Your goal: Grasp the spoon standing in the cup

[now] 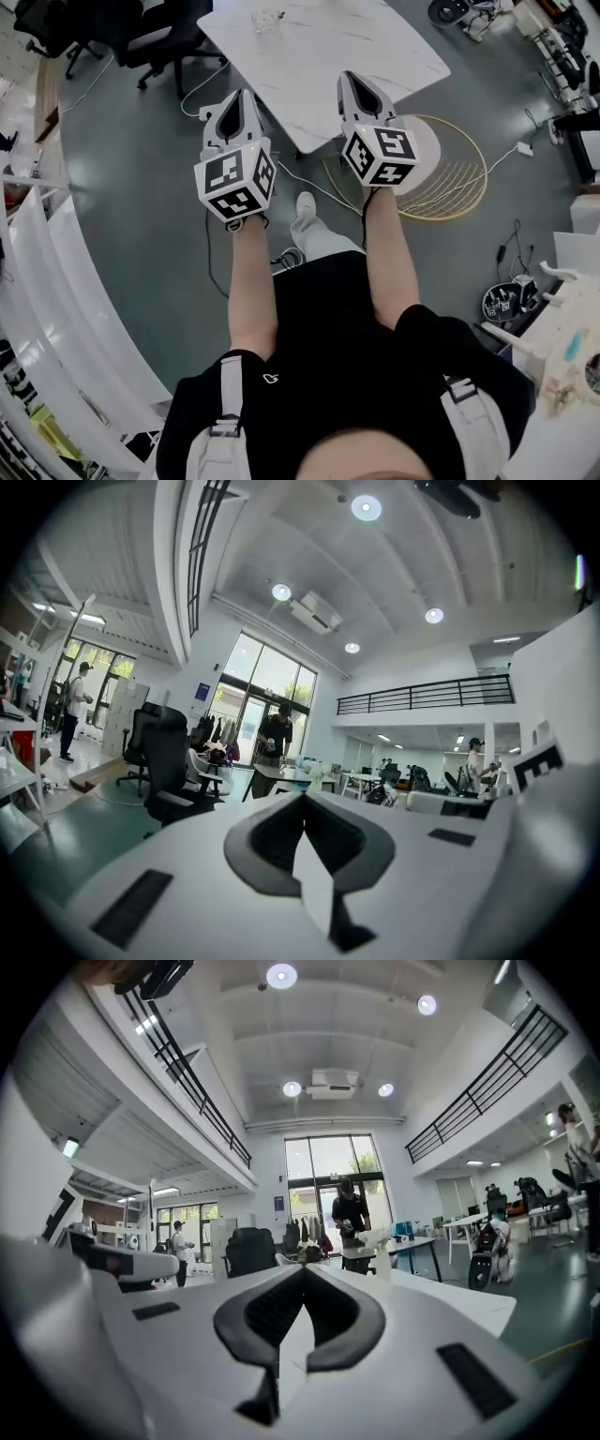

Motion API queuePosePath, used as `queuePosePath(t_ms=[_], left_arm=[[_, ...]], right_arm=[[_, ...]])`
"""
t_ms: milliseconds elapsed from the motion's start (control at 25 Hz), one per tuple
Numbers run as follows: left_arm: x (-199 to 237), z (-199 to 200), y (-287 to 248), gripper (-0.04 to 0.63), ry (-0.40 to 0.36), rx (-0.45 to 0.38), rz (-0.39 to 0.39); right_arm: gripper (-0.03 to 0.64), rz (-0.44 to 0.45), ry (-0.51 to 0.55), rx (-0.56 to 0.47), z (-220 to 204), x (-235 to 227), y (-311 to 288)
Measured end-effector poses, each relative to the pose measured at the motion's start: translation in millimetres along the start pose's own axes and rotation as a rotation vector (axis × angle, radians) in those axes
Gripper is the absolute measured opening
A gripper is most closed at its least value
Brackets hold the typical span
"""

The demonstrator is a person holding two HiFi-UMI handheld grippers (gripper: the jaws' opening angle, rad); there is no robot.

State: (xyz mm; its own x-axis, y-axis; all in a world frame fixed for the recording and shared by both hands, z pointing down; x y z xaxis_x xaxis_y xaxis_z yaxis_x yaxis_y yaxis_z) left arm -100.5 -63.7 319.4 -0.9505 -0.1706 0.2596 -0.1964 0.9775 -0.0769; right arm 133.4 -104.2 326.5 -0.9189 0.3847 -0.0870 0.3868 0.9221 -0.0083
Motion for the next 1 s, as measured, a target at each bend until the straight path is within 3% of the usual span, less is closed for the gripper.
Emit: queuePosePath(t_ms=[160,440,640,1000], left_arm=[[7,-8,-48,0.015,0.015,0.036,0.048],[8,11,-115,0.015,-0.034,0.053,0.099],[-3,21,-141,0.015,-0.160,0.055,0.110],[-2,12,-171,0.015,-0.095,0.057,0.090]], right_arm=[[0.006,0.047,-0.015,0.026,-7,-23,-53],[0.006,0.072,-0.094,0.020,-8,-67,-117],[0.006,0.066,-0.115,0.009,-9,-92,-133],[0.006,0.087,-0.111,0.000,-8,-106,-150]])
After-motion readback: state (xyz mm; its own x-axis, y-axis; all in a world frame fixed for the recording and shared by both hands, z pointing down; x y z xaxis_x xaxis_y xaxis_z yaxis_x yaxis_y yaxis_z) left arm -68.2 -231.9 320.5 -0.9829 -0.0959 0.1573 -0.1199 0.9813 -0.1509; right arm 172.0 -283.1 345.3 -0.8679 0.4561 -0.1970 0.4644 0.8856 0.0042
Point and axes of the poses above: the fingertips, and each gripper's own axes: y backward along the fingers, x to its left, z out of its top, the point moved 9 cm from there along y, backward along the fingers, and after that the axes turned 3 degrees about y, right-handed, at the moved point
